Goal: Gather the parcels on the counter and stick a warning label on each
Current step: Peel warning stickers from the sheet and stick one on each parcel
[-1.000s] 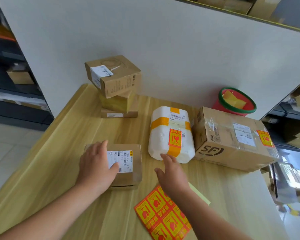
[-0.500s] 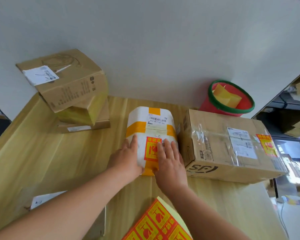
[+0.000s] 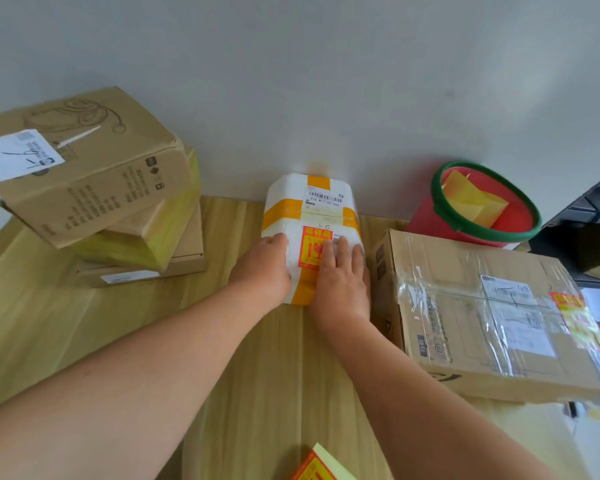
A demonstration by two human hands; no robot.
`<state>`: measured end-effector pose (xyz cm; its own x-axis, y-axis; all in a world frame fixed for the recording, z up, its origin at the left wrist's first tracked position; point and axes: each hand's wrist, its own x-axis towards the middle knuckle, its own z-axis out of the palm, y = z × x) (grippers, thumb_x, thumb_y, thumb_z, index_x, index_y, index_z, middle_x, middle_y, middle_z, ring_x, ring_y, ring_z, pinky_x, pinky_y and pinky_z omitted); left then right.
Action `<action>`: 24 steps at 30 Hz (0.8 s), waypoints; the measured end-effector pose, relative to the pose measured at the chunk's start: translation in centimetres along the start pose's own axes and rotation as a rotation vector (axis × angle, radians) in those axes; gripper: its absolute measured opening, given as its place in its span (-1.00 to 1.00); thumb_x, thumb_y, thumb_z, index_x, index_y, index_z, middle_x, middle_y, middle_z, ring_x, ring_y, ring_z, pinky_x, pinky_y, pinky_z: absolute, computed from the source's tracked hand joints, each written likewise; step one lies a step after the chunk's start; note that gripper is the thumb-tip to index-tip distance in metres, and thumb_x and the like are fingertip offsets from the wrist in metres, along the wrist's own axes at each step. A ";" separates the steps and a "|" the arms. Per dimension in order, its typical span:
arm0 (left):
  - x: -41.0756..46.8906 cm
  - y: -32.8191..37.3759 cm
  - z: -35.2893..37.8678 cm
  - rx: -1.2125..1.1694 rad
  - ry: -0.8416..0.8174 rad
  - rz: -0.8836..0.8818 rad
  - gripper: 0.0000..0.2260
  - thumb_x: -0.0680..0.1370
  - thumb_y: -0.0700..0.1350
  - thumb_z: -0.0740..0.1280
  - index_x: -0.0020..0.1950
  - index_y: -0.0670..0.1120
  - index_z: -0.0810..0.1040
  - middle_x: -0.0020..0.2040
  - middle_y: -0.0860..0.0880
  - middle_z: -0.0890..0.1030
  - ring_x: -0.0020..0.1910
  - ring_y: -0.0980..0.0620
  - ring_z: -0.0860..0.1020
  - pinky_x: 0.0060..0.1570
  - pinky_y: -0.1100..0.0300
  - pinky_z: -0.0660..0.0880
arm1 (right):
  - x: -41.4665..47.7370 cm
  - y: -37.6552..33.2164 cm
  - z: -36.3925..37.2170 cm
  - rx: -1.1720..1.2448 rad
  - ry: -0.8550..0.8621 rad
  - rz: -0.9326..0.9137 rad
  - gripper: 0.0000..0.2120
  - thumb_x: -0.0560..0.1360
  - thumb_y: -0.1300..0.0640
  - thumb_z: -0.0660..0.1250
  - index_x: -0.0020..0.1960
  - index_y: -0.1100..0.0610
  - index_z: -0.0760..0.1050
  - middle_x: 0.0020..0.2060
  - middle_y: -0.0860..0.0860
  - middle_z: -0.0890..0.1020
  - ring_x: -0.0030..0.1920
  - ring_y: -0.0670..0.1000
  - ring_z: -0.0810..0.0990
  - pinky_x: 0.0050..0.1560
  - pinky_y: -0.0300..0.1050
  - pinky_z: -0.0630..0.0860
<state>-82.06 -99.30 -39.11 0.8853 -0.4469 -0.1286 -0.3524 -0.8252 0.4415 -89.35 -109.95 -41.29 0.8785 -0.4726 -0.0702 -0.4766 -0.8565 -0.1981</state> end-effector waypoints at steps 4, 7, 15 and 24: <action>-1.5 -0.9 -0.4 -0.003 0.001 0.073 -0.53 0.48 -0.08 0.37 0.33 -0.04 0.29 0.30 -0.04 0.43 0.16 -0.12 0.48 0.01 0.02 0.48 | -1.4 -0.1 -0.4 -0.013 0.024 -0.048 -0.27 0.54 0.20 0.13 0.54 0.06 -0.26 0.54 0.06 -0.19 0.51 0.14 -0.28 0.45 0.03 -0.21; -3.7 -1.7 -1.3 -0.022 0.026 0.107 -0.41 0.46 -0.04 0.40 0.42 -0.08 0.25 0.38 -0.06 0.37 0.31 -0.13 0.39 0.22 0.00 0.40 | -3.5 -0.3 -0.9 -0.001 0.043 -0.085 -0.25 0.53 0.18 0.17 0.54 0.06 -0.23 0.54 0.06 -0.16 0.52 0.12 -0.25 0.45 0.00 -0.23; -11.7 -5.0 -6.0 0.018 0.021 0.106 -0.31 0.50 0.09 0.35 0.53 -0.02 0.10 0.53 -0.04 0.14 0.48 -0.07 0.18 0.39 0.02 0.21 | -12.2 -4.2 -3.2 0.188 -0.016 -0.195 -0.33 0.55 -0.04 0.24 0.54 0.11 0.03 0.53 0.08 0.10 0.53 0.07 -0.03 0.48 -0.03 -0.03; -20.8 -14.0 -11.4 0.085 -0.034 -0.121 -0.39 0.53 0.10 0.28 0.51 -0.06 0.17 0.51 -0.05 0.20 0.46 -0.08 0.22 0.37 0.01 0.26 | -22.7 -10.1 -2.1 0.362 -0.266 -0.152 -0.35 0.55 -0.12 0.21 0.53 0.08 0.06 0.49 0.03 0.22 0.44 0.06 0.25 0.35 -0.05 0.27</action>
<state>-92.11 -74.47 -32.46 0.9126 -0.3527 -0.2069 -0.2696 -0.8994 0.3441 -104.52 -91.01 -35.68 0.9378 -0.2376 -0.2530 -0.3415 -0.7618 -0.5505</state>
